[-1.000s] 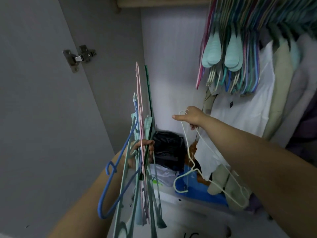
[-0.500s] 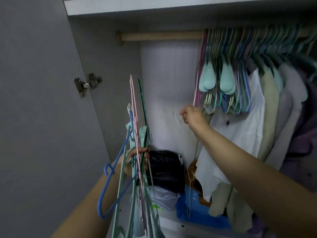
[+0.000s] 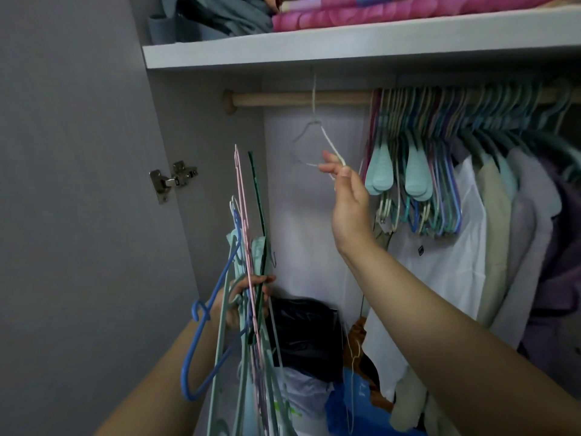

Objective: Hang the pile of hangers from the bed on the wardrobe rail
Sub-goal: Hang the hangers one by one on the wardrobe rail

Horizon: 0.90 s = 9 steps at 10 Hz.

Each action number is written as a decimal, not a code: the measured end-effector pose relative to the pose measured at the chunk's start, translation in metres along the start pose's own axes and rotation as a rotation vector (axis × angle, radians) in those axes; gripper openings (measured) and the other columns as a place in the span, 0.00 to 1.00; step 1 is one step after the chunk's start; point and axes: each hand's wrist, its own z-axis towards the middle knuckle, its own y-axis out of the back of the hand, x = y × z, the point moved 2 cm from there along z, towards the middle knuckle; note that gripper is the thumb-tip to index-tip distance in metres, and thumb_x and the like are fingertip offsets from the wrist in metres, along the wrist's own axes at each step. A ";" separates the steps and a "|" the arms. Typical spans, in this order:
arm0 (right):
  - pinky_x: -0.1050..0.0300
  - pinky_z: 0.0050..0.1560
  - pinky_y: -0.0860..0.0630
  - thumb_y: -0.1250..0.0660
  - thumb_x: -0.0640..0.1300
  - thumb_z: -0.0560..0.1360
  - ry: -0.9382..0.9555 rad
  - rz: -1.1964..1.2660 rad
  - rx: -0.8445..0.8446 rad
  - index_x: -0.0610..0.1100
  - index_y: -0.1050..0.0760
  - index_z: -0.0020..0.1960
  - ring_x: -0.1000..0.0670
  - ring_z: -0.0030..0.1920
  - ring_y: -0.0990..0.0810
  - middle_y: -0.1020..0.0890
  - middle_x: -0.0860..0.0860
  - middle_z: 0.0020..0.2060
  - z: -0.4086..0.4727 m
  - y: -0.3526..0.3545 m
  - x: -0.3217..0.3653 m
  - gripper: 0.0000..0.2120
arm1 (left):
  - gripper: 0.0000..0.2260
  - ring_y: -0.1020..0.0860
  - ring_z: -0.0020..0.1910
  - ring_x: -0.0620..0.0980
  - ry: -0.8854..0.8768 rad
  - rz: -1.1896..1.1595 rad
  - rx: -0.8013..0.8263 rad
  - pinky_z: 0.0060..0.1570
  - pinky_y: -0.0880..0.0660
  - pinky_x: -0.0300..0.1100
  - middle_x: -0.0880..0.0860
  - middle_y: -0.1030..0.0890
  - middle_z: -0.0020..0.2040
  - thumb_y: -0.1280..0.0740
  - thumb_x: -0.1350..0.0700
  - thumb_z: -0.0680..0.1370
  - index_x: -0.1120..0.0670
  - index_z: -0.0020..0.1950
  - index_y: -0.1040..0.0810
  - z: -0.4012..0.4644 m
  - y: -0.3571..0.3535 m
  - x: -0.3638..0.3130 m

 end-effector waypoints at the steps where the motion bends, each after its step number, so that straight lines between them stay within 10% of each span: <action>1: 0.84 0.54 0.41 0.49 0.43 0.84 -0.103 -0.034 -0.008 0.46 0.26 0.45 0.60 0.68 0.34 0.31 0.53 0.71 0.020 0.000 -0.021 0.15 | 0.20 0.21 0.27 0.52 0.080 -0.133 0.249 0.29 0.23 0.42 0.55 0.20 0.33 0.20 0.61 0.61 0.62 0.50 0.18 0.003 -0.002 -0.012; 3: 0.65 0.60 0.42 0.47 0.40 0.83 -0.334 -0.165 0.019 0.48 0.27 0.37 0.55 0.71 0.38 0.37 0.53 0.74 0.039 0.005 -0.057 0.18 | 0.19 0.20 0.31 0.51 0.049 -0.276 0.483 0.35 0.22 0.45 0.53 0.20 0.33 0.20 0.60 0.65 0.59 0.54 0.16 0.006 0.007 -0.018; 5: 0.61 0.40 0.34 0.48 0.36 0.80 -0.462 -0.074 -0.451 0.49 0.31 0.37 0.49 0.48 0.30 0.28 0.53 0.38 0.015 0.020 -0.070 0.16 | 0.14 0.20 0.32 0.52 0.048 -0.351 0.601 0.38 0.24 0.46 0.53 0.21 0.33 0.23 0.60 0.69 0.56 0.54 0.16 -0.009 0.003 -0.024; 7: 0.62 0.45 0.26 0.48 0.42 0.83 -0.494 0.198 -0.568 0.45 0.31 0.59 0.50 0.47 0.25 0.27 0.51 0.45 0.001 0.025 -0.069 0.09 | 0.15 0.18 0.45 0.54 -0.037 -0.331 0.394 0.52 0.25 0.50 0.55 0.18 0.44 0.42 0.56 0.83 0.57 0.67 0.24 -0.009 0.021 -0.007; 8: 0.58 0.43 0.20 0.42 0.48 0.82 -0.891 0.200 -0.155 0.44 0.33 0.62 0.46 0.44 0.22 0.26 0.47 0.46 -0.043 0.000 -0.063 0.12 | 0.17 0.19 0.49 0.55 -0.059 -0.265 0.234 0.56 0.28 0.50 0.56 0.18 0.49 0.46 0.55 0.84 0.56 0.71 0.27 -0.027 0.031 0.002; 9: 0.54 0.48 0.22 0.41 0.63 0.77 -0.990 -0.343 0.552 0.42 0.24 0.53 0.49 0.42 0.22 0.21 0.48 0.44 -0.103 -0.028 -0.059 0.24 | 0.19 0.17 0.42 0.51 0.067 -0.360 0.462 0.45 0.21 0.45 0.56 0.16 0.44 0.28 0.55 0.74 0.57 0.64 0.20 -0.027 0.025 0.012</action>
